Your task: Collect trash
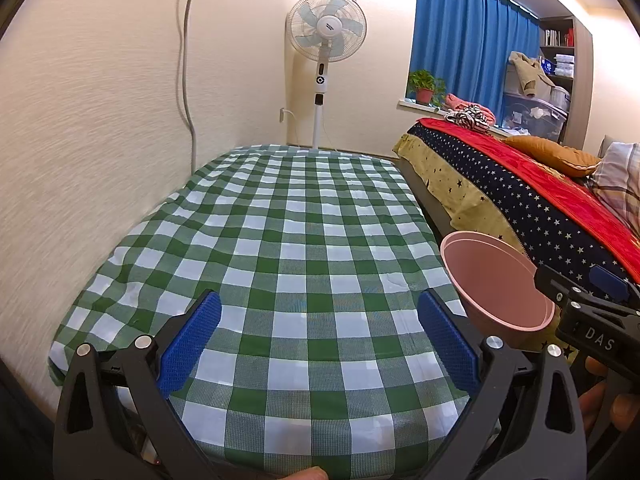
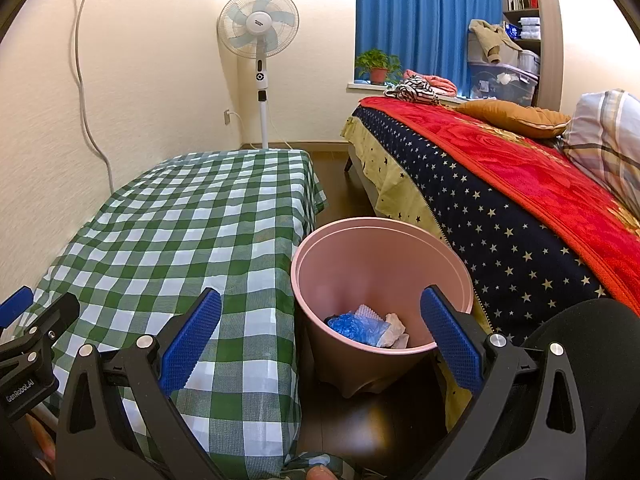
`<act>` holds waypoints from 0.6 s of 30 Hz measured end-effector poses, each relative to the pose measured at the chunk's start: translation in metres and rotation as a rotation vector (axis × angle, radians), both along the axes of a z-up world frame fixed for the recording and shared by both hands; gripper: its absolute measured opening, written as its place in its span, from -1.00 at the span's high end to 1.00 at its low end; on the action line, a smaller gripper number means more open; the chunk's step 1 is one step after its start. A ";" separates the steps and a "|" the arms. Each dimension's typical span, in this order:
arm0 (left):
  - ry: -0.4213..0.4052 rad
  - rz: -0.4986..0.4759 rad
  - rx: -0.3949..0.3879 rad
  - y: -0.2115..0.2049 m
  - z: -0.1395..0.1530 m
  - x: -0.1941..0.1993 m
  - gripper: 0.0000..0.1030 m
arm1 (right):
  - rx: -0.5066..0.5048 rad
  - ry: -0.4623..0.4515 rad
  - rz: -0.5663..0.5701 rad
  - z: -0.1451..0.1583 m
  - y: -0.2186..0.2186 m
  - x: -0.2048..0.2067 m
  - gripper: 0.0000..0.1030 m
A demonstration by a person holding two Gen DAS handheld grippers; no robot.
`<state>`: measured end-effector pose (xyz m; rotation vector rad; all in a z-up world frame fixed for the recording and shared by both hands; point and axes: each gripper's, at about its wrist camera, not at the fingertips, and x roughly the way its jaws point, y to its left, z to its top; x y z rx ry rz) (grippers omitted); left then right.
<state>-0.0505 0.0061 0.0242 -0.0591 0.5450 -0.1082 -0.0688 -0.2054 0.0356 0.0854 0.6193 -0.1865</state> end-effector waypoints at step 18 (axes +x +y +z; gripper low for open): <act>-0.001 -0.004 -0.003 -0.007 0.001 -0.003 -0.85 | -0.002 -0.003 0.000 0.000 0.000 -0.001 -0.90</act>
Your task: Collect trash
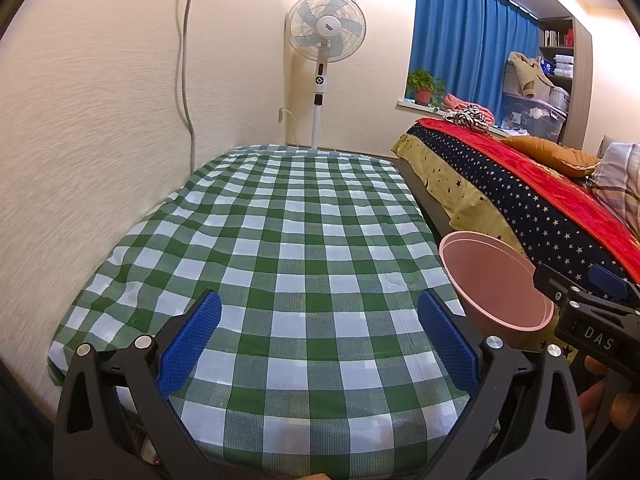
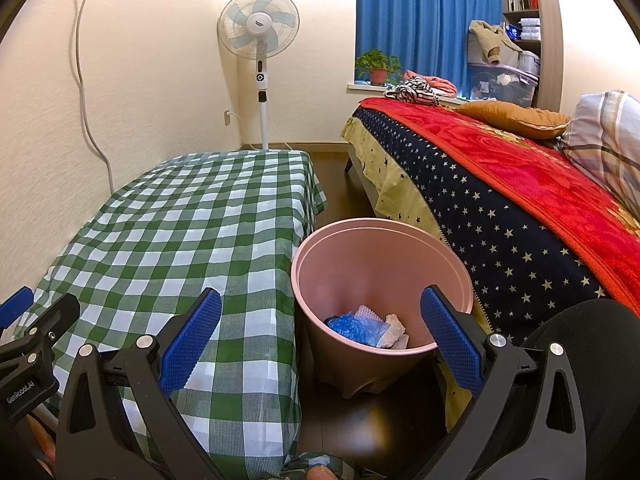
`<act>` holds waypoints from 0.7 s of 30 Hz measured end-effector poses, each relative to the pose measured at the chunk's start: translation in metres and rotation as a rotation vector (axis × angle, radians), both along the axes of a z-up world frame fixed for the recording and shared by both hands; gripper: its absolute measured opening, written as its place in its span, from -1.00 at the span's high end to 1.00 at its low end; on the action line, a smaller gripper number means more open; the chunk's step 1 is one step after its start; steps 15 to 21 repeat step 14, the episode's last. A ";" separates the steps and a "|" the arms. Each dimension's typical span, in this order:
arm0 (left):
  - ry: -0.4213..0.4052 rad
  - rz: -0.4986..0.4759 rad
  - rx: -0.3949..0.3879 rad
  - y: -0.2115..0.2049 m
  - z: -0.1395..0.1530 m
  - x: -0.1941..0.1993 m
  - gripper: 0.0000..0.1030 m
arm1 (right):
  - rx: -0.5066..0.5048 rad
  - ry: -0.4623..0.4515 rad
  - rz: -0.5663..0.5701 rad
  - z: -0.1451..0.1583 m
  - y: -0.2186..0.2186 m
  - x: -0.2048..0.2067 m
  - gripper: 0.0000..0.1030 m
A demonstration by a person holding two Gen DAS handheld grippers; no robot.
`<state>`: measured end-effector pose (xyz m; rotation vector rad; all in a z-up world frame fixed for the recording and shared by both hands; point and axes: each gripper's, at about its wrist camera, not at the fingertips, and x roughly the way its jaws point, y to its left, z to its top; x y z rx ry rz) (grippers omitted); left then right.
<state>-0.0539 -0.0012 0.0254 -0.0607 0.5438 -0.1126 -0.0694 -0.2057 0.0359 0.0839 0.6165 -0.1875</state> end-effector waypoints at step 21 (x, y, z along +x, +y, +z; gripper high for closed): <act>0.004 0.000 0.003 0.005 0.000 0.005 -0.85 | -0.001 0.000 -0.001 0.000 0.000 0.000 -0.90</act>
